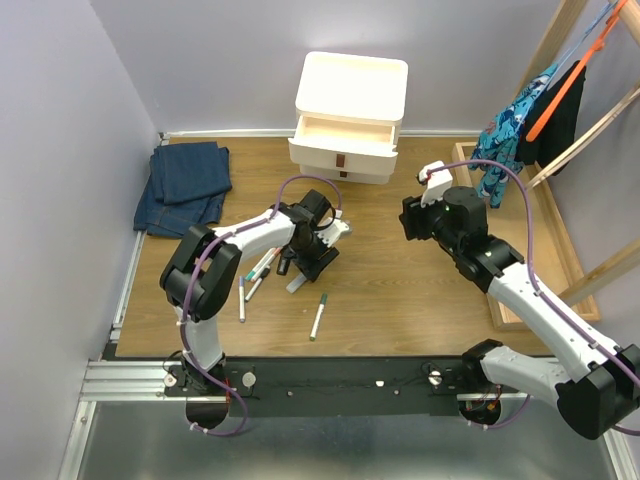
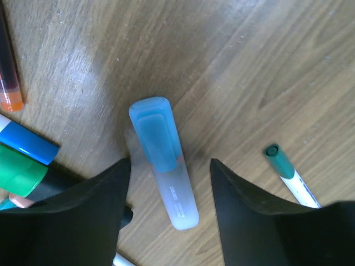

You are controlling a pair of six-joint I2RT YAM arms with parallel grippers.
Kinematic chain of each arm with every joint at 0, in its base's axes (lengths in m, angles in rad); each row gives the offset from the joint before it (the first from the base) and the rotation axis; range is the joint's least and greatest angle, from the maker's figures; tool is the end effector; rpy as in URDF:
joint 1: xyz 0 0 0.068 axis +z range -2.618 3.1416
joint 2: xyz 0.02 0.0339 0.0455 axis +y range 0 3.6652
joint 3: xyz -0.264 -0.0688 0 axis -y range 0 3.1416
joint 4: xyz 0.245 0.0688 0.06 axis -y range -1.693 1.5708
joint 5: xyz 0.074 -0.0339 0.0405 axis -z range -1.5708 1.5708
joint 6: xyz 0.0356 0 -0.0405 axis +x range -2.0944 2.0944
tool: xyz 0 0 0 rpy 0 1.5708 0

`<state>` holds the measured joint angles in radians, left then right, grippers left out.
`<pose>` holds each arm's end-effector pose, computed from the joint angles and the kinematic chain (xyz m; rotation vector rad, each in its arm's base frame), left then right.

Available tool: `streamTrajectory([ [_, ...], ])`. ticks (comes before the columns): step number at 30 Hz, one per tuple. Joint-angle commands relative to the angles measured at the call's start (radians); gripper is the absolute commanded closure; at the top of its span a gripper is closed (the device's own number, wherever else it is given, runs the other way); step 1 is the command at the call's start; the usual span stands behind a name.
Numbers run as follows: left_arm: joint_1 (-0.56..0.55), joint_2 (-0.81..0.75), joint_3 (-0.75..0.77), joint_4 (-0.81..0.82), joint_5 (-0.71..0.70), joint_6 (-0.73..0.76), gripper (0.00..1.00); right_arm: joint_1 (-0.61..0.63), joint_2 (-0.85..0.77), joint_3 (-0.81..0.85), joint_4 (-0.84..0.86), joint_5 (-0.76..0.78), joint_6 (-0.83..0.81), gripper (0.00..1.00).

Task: Sort the stationery into containers
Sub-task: Pick up the pen from the center of the board, then place the pen in the drawer.

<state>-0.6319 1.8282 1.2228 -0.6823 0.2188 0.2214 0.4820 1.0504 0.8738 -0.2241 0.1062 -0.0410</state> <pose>0.2804 -0.2149 0.1743 1.2343 2.6063 -0.3938 0.2155 0.1085 0.3159 -0.4428 1.9233 0.1835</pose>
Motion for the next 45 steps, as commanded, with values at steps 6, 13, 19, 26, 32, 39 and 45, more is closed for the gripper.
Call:
streamTrajectory([
  [6,-0.055,0.022,-0.049,0.076,-0.075,-0.062,0.48,-0.025,-0.030,-0.029,0.040,0.015,0.006,0.37],
  [13,-0.068,-0.055,-0.028,0.040,-0.070,-0.034,0.63,-0.034,-0.023,-0.019,0.054,0.026,0.001,0.37],
  [19,-0.068,-0.193,0.090,-0.051,-0.047,0.030,0.64,-0.045,-0.010,-0.001,0.062,0.035,-0.005,0.37],
  [26,-0.068,-0.274,0.309,-0.086,0.008,0.101,0.64,-0.059,0.005,0.007,0.068,0.043,0.001,0.37],
  [32,-0.061,-0.225,0.540,0.050,-0.056,0.242,0.64,-0.088,0.013,0.001,0.075,0.044,0.021,0.37],
  [39,-0.009,-0.104,0.665,0.182,-0.062,0.427,0.63,-0.125,0.028,0.007,0.085,0.033,0.036,0.37],
  [45,0.055,0.026,0.765,0.263,-0.061,0.477,0.63,-0.152,0.030,0.005,0.081,0.030,0.065,0.37],
])
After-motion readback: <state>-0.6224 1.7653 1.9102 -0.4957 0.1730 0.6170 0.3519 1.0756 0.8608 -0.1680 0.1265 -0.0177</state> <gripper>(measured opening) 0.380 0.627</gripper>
